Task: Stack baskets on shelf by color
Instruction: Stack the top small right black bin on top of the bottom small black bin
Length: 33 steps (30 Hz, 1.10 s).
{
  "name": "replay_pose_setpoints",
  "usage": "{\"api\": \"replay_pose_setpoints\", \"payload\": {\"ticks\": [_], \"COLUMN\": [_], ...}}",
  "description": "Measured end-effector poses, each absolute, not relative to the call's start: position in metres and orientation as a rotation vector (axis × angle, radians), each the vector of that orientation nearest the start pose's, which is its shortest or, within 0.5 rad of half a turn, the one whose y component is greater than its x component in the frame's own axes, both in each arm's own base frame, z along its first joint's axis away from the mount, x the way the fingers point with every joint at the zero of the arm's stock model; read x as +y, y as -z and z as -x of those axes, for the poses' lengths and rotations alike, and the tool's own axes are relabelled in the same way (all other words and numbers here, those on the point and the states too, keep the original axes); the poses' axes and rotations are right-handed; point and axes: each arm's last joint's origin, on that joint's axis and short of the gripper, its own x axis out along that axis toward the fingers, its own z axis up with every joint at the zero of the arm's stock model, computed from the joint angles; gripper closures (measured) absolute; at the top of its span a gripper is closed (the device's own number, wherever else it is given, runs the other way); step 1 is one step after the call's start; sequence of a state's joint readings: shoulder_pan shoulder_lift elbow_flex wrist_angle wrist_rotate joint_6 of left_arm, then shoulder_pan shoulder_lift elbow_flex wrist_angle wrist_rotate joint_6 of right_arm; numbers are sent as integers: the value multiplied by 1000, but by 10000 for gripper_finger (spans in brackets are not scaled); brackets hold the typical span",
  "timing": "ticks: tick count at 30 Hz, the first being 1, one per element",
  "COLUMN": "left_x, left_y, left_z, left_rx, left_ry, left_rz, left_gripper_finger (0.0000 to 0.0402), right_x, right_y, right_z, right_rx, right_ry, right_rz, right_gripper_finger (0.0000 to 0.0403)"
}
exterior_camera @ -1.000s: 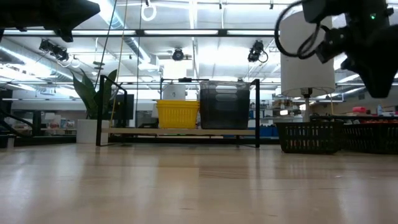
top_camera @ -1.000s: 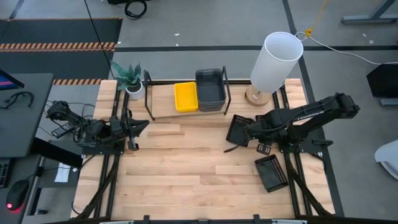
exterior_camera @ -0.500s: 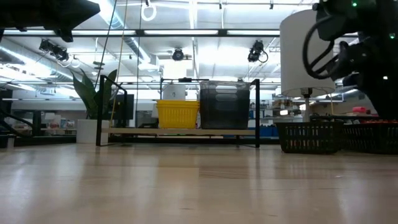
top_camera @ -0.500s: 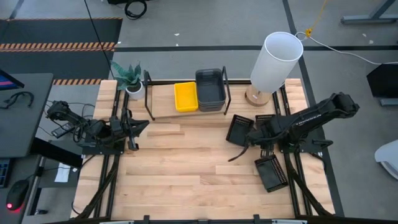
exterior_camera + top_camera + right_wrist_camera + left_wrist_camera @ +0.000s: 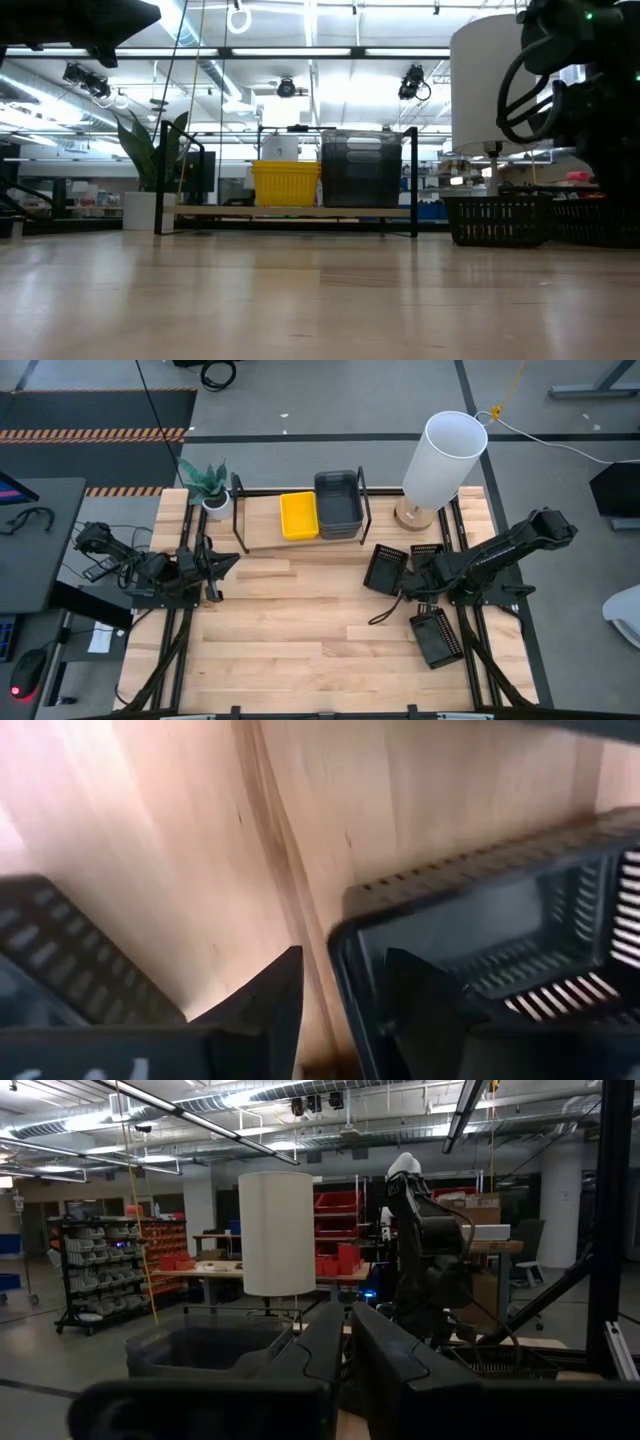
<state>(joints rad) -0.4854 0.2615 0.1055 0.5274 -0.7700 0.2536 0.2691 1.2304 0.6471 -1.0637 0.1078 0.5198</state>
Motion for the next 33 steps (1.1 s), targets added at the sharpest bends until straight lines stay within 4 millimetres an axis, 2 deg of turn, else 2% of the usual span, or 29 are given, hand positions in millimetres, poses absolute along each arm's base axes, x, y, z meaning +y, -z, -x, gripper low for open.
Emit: {"api": "replay_pose_setpoints", "payload": {"ticks": [11, 20, 22, 27, 33], "left_x": [-28, -28, -28, -28, -28], "left_y": [-225, -225, -225, -225, -225], "left_z": [-97, -97, -97, -97, -97], "left_rx": [-263, -263, -263, -263, -263], "left_ry": [-317, -317, -317, -317, -317], "left_rz": [-31, -31, -31, -31, -31], "left_gripper_finger": [369, 366, 363, 364, 373], "right_x": [40, 41, 41, 41, 46], "right_y": [-148, -138, -138, -139, -160], "right_z": [-155, -159, -159, -160, -170], "right_rx": [1650, 1707, 1711, 1712, 1729], "right_ry": [353, 372, 358, 341, 319], "right_rz": [-102, -81, -68, -79, -121], "right_gripper_finger": [317, 378, 394, 395, 398]}}
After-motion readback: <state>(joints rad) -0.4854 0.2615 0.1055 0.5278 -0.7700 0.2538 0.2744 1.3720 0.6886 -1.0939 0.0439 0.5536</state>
